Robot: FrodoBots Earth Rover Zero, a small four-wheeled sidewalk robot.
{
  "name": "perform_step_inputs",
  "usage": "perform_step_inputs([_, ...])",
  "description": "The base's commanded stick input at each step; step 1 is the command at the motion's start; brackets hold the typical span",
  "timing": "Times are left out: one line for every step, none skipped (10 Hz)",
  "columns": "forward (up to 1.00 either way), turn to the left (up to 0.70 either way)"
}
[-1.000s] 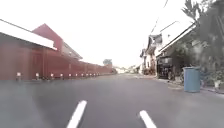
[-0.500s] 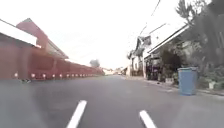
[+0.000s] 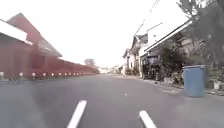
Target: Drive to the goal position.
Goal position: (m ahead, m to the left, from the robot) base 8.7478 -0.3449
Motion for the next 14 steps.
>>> perform_step_inputs([1.00, 0.00])
perform_step_inputs([1.00, 0.00])
perform_step_inputs([1.00, 0.00])
perform_step_inputs([1.00, 0.00])
perform_step_inputs([1.00, 0.00])
perform_step_inputs([1.00, 0.00])
perform_step_inputs([1.00, 0.00])
perform_step_inputs([1.00, 0.00])
perform_step_inputs([1.00, 0.00])
perform_step_inputs([1.00, -0.15])
perform_step_inputs([1.00, -0.35])
perform_step_inputs([1.00, -0.40])
perform_step_inputs([1.00, -0.19])
perform_step_inputs([1.00, 0.00])
